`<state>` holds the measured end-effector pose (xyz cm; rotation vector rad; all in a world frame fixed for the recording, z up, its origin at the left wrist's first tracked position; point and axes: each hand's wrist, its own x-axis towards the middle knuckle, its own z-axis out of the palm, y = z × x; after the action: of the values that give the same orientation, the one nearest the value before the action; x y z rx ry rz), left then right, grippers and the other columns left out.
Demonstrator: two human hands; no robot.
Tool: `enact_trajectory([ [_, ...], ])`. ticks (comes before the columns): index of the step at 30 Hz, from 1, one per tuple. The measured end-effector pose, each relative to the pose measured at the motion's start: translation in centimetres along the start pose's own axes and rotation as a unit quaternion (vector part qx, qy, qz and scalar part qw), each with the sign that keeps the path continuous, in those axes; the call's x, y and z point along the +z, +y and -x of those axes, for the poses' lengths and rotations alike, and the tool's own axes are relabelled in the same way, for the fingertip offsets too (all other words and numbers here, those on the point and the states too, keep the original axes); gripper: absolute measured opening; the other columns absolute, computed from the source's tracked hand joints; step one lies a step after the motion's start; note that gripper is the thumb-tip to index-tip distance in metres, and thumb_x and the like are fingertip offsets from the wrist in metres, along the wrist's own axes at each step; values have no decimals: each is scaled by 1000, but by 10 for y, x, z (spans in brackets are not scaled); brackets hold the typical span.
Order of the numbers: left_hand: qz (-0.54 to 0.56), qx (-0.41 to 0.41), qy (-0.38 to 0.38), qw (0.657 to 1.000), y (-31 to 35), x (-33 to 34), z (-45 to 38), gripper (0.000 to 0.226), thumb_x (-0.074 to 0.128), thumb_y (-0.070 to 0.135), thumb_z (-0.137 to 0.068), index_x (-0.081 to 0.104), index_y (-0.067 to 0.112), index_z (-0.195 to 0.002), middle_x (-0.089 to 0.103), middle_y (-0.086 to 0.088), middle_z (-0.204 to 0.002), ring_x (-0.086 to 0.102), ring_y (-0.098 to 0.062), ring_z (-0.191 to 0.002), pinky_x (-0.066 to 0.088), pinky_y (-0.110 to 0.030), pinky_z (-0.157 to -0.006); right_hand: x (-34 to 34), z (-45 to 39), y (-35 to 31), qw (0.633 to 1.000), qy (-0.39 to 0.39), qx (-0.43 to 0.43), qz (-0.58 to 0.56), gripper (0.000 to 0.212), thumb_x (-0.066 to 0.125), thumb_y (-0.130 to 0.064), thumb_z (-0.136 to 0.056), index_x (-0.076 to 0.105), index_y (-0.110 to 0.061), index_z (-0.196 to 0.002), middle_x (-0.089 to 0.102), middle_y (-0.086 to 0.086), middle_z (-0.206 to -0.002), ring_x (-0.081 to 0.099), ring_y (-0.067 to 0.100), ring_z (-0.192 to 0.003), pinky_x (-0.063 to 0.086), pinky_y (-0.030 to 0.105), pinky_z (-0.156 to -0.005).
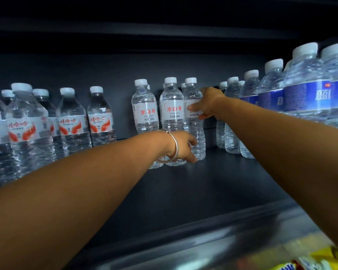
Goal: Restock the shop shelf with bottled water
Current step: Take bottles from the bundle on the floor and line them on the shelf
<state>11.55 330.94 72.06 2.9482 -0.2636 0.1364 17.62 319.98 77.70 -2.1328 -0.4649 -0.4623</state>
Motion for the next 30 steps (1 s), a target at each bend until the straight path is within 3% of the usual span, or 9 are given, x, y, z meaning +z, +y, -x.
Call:
enact_trajectory([
  [5,-6,-5,1,1000,7,2,7,59,65,21,-85,40,15,-138,52,-5,-134,53,-25,-118,44,-37,-102,-4,10,2,994,2,-25,109,49,66,-19,-86,45,-2,-128,58,15,-122,64,28,-102,53,36,-90],
  [8,-39,-12,6,999,17,-1,15,52,65,22,-85,48,14,-134,55,-4,-132,54,-23,-118,43,-34,-103,-12,29,1,971,13,-60,230,42,58,-19,-92,46,-2,-128,57,13,-125,58,27,-111,48,27,-91],
  [11,-56,-16,27,998,34,-6,27,44,66,22,-84,56,13,-126,59,-4,-125,56,-21,-113,43,-32,-102,-23,61,1,942,-7,-111,317,37,44,-14,-96,50,-4,-131,52,13,-133,52,27,-120,43,30,-98],
  [14,-52,-17,42,998,63,-10,46,38,66,21,-84,60,12,-120,62,-4,-121,58,-21,-111,43,-35,-103,-42,94,8,912,-37,-160,376,37,44,-9,-92,56,-6,-127,56,13,-129,53,29,-118,44,33,-99],
  [18,-41,-3,57,998,120,-9,79,38,67,19,-83,60,9,-119,63,-8,-117,57,-18,-100,46,-31,-97,-92,151,27,898,-49,-158,409,38,50,-10,-89,56,-3,-127,58,16,-127,53,33,-117,46,36,-97],
  [22,18,20,52,998,189,6,109,36,70,13,-81,61,5,-115,61,-6,-94,54,-17,-84,45,-20,-67,-151,210,61,901,-40,-142,407,37,55,-11,-88,57,-5,-124,56,18,-125,52,34,-116,45,35,-91],
  [25,93,32,9,995,236,33,123,36,70,7,-79,60,2,-114,58,0,-78,53,-12,-71,45,-20,-66,-187,254,98,899,-56,-134,413,33,60,-10,-84,62,-5,-116,60,19,-118,57,34,-109,49,34,-91],
  [28,109,43,-37,992,272,82,131,37,70,7,-79,59,2,-114,57,3,-76,52,-10,-66,45,-20,-63,-203,298,145,888,-109,-105,434,33,64,-13,-82,65,-6,-114,62,17,-116,58,33,-110,49,33,-90],
  [30,114,42,-72,990,288,126,132,38,71,6,-78,58,3,-114,56,2,-78,54,-17,-70,47,-26,-63,-201,323,181,879,-151,-86,444,30,65,-16,-82,67,-6,-110,64,16,-113,59,32,-107,50,32,-87],
])
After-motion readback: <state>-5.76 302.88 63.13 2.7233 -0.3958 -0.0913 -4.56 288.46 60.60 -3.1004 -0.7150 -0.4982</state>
